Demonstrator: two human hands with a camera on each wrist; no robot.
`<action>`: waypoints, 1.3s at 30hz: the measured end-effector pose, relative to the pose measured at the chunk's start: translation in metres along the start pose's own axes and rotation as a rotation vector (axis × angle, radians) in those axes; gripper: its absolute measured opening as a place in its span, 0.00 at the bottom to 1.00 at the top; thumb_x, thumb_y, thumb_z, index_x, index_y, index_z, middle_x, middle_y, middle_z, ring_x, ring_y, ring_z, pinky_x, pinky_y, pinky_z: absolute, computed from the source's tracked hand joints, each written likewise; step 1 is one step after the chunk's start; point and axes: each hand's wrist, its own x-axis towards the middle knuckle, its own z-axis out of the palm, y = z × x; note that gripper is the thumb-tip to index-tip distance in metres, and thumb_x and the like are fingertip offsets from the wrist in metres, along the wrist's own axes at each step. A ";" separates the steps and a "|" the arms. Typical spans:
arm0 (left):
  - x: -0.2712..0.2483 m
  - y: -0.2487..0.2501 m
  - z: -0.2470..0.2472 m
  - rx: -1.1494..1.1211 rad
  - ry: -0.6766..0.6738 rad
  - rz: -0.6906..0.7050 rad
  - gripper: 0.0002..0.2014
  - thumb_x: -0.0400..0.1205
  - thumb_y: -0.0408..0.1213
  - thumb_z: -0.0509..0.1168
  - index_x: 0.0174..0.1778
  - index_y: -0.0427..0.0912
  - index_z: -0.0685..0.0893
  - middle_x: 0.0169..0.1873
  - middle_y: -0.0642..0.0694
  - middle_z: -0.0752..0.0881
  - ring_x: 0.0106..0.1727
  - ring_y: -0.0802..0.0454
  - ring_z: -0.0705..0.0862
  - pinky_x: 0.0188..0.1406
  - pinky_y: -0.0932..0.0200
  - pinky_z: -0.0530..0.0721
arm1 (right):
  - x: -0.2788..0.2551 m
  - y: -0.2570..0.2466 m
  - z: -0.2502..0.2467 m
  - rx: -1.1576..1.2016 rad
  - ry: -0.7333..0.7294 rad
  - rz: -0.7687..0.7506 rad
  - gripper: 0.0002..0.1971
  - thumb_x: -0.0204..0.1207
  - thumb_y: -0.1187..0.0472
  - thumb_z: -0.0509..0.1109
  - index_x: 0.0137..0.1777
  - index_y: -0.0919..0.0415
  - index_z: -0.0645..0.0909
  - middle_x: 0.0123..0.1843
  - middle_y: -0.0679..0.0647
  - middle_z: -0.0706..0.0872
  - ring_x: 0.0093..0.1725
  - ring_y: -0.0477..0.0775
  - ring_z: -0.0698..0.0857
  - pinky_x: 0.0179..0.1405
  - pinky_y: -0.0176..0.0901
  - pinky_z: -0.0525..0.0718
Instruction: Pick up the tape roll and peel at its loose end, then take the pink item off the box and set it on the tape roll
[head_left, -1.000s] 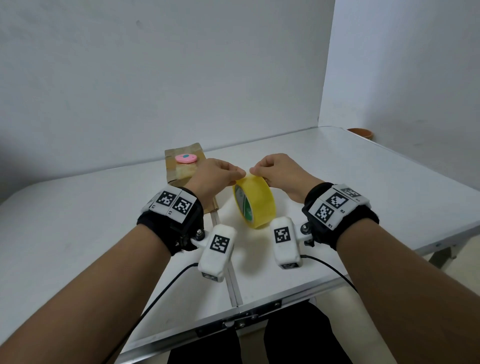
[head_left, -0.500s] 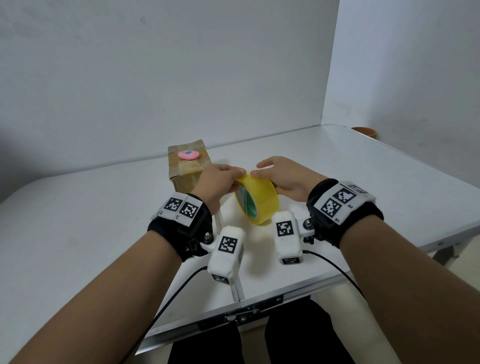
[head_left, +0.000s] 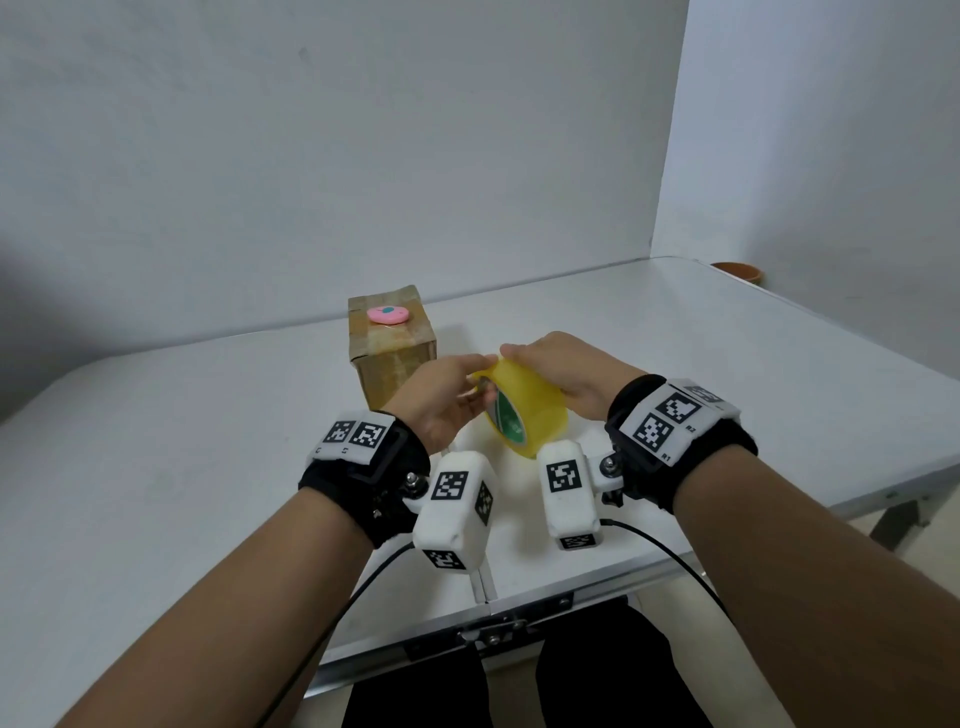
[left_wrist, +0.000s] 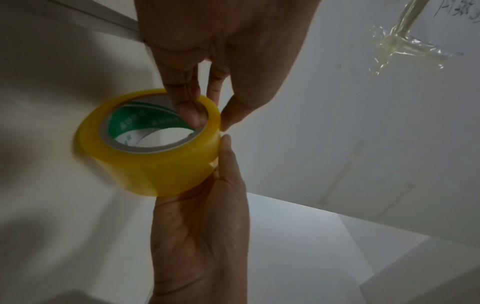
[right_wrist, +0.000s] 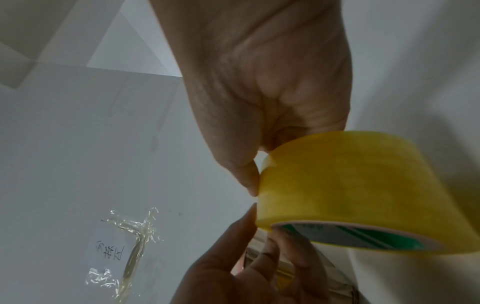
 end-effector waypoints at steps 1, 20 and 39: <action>-0.001 -0.001 -0.001 -0.014 -0.005 -0.031 0.05 0.79 0.31 0.68 0.49 0.36 0.82 0.40 0.41 0.81 0.32 0.52 0.81 0.29 0.65 0.86 | -0.005 -0.002 -0.001 0.022 -0.015 0.010 0.37 0.67 0.42 0.70 0.69 0.70 0.77 0.64 0.67 0.85 0.62 0.67 0.86 0.66 0.60 0.83; -0.014 0.026 0.009 0.208 -0.139 -0.007 0.15 0.82 0.19 0.54 0.60 0.34 0.78 0.56 0.27 0.87 0.52 0.37 0.89 0.45 0.55 0.91 | 0.002 -0.025 -0.027 -0.402 0.038 -0.020 0.19 0.83 0.56 0.61 0.66 0.70 0.78 0.61 0.64 0.83 0.60 0.63 0.83 0.60 0.51 0.79; 0.053 0.113 0.004 0.507 0.019 0.301 0.17 0.81 0.20 0.53 0.44 0.39 0.85 0.55 0.41 0.83 0.53 0.45 0.86 0.55 0.53 0.88 | 0.138 -0.036 -0.034 -1.017 0.233 -0.026 0.14 0.77 0.62 0.67 0.30 0.63 0.71 0.30 0.55 0.76 0.28 0.55 0.76 0.27 0.40 0.73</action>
